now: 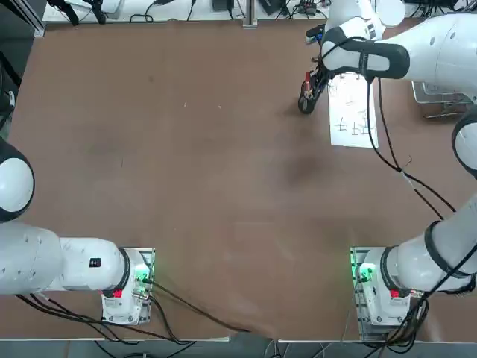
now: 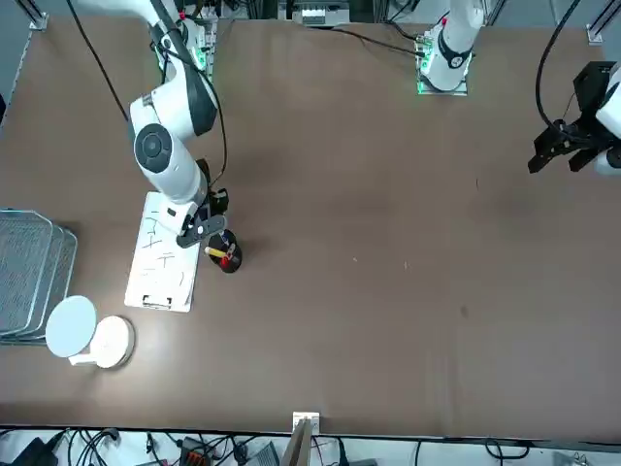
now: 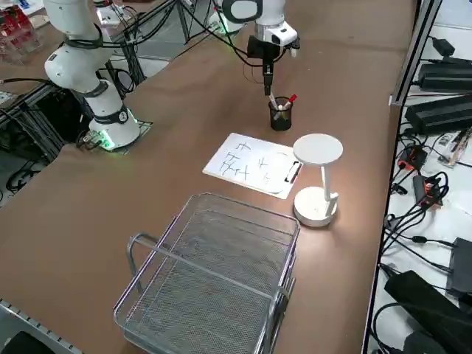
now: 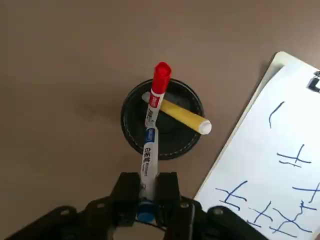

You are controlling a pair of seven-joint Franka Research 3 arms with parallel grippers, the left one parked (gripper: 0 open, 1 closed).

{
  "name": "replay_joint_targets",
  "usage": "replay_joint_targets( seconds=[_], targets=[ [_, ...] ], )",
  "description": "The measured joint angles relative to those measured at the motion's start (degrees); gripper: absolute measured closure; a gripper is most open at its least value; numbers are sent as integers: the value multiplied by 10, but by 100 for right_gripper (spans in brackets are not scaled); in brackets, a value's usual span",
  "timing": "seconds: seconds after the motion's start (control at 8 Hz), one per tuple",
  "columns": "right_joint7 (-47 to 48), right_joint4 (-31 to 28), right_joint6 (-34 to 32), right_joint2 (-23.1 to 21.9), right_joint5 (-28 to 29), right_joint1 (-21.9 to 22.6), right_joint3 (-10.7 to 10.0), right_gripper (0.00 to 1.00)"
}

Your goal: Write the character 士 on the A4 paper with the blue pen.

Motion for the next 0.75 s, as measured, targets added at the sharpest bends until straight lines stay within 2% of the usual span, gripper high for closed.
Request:
replay_joint_targets(
  seconds=[0.75],
  targets=[
    [0,-2,31,10,-10,-3,-18,79]
  ],
)
